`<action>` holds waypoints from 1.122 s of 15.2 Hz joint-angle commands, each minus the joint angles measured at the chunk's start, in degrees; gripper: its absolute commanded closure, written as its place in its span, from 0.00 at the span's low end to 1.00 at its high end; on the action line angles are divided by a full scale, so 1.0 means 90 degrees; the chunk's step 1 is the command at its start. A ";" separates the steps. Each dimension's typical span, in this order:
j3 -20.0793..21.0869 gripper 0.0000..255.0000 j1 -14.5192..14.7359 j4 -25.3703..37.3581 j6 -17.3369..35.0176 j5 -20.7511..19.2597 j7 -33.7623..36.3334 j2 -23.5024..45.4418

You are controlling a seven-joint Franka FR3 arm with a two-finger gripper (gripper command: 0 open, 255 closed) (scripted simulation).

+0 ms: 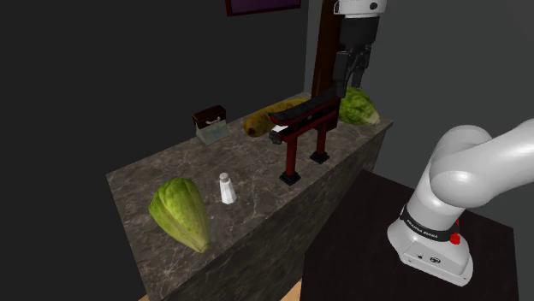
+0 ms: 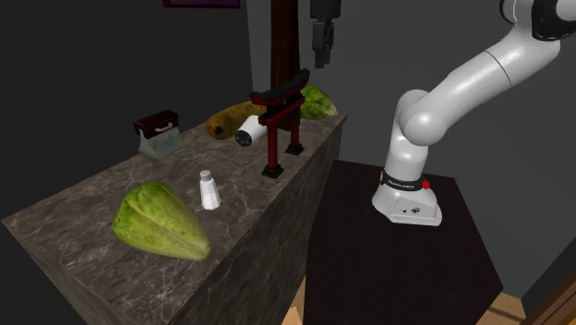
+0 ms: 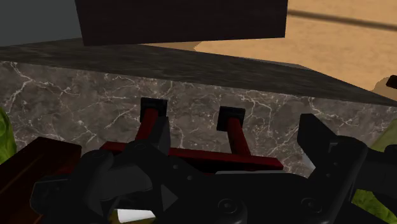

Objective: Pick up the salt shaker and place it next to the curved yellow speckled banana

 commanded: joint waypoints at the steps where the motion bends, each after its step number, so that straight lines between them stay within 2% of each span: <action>1: 0.0000 0.00 0.0000 0.0000 0.0000 0.0000 0.0000 0.0000; 9: 0.0802 0.00 0.0152 -0.0922 0.1918 0.0570 0.0721 0.0452; 17: 0.1695 0.00 0.0205 -0.1212 0.3936 0.0892 0.1450 0.1609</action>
